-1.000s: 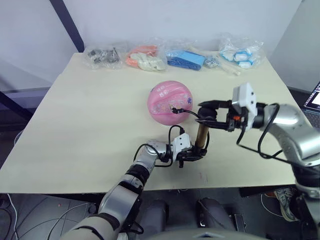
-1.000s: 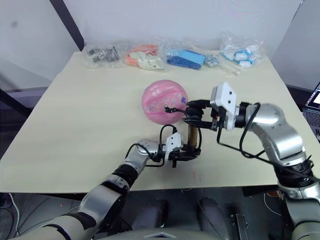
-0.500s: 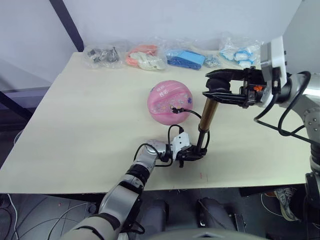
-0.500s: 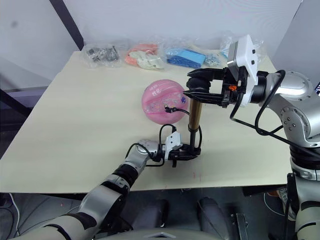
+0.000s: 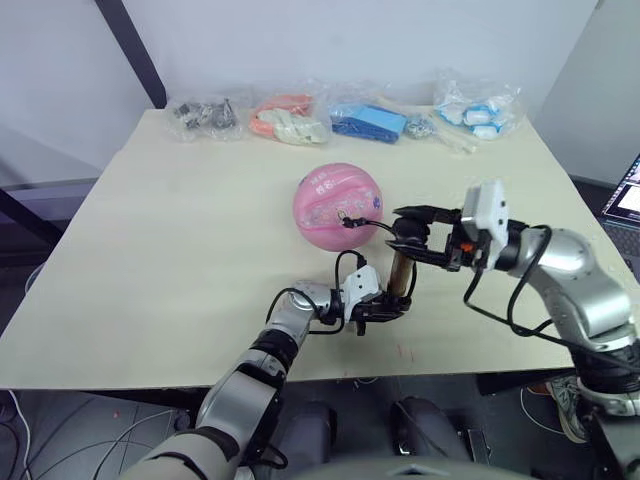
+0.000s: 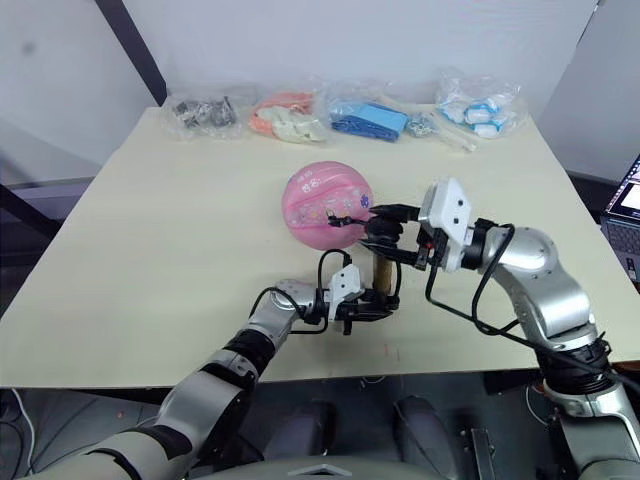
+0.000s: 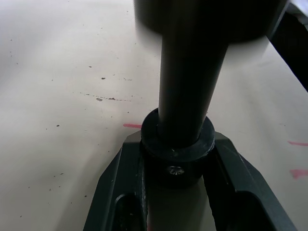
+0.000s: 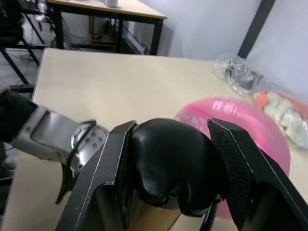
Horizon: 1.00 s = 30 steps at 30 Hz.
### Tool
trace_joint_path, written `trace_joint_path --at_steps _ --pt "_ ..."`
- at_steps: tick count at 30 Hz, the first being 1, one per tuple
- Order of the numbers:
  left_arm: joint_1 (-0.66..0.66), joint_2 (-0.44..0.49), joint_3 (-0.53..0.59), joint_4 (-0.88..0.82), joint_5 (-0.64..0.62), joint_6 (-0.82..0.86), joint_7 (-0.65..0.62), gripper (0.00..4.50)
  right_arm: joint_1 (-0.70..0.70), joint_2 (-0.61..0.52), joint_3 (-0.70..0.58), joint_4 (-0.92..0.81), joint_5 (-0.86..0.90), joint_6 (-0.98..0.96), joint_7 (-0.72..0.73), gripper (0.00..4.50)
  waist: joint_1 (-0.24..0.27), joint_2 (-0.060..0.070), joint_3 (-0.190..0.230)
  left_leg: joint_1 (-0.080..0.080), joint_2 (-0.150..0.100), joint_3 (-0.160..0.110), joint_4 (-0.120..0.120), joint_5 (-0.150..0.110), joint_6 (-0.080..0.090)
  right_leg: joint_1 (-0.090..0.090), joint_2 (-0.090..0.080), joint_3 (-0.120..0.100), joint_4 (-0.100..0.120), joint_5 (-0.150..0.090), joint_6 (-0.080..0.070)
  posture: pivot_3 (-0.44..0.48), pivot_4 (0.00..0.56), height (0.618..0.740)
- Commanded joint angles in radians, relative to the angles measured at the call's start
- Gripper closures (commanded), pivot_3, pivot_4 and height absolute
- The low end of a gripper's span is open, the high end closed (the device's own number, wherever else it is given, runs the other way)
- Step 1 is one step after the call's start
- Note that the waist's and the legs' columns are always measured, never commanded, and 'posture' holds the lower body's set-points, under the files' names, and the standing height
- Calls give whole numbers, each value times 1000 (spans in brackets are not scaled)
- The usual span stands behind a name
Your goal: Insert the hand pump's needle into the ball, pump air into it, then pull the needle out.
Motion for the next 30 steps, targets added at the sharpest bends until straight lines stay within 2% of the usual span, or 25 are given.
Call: trace_joint_path --at_steps 1,5,12,22,26,30 --pt "22 20 -16 47 32 46 -6 3427 67 9 89 68 -60 -36 33 2557 -1 0 0 0 0 0 0 0 0 0 0 0 0 0 0 0 150 740" --pt "25 23 -18 45 35 47 -9 3427 66 5 88 65 -72 -62 45 2557 -4 1 0 0 0 0 0 0 0 0 0 0 0 0 0 0 150 740" --pt "28 31 -16 43 37 48 -21 3427 -131 -68 -42 -57 92 123 75 2557 -8 2 3 -4 -1 -1 0 0 0 -2 0 0 0 0 0 0 150 740" --pt "32 31 -17 41 38 46 -22 3427 -342 -157 -219 -55 273 283 58 2557 -9 3 6 -6 -2 -1 0 0 0 -5 -1 0 -1 0 0 0 150 740" --pt "34 31 -18 41 37 45 -23 3427 -363 -146 -238 -41 294 289 36 2557 -8 3 6 -6 -2 -1 0 0 0 -5 -1 0 -1 0 0 0 150 740" --pt "35 30 -19 40 37 45 -21 3427 -257 -154 -147 -57 215 239 70 2557 -8 2 5 -6 -2 -1 0 0 0 -5 -2 0 -1 0 0 0 150 740"
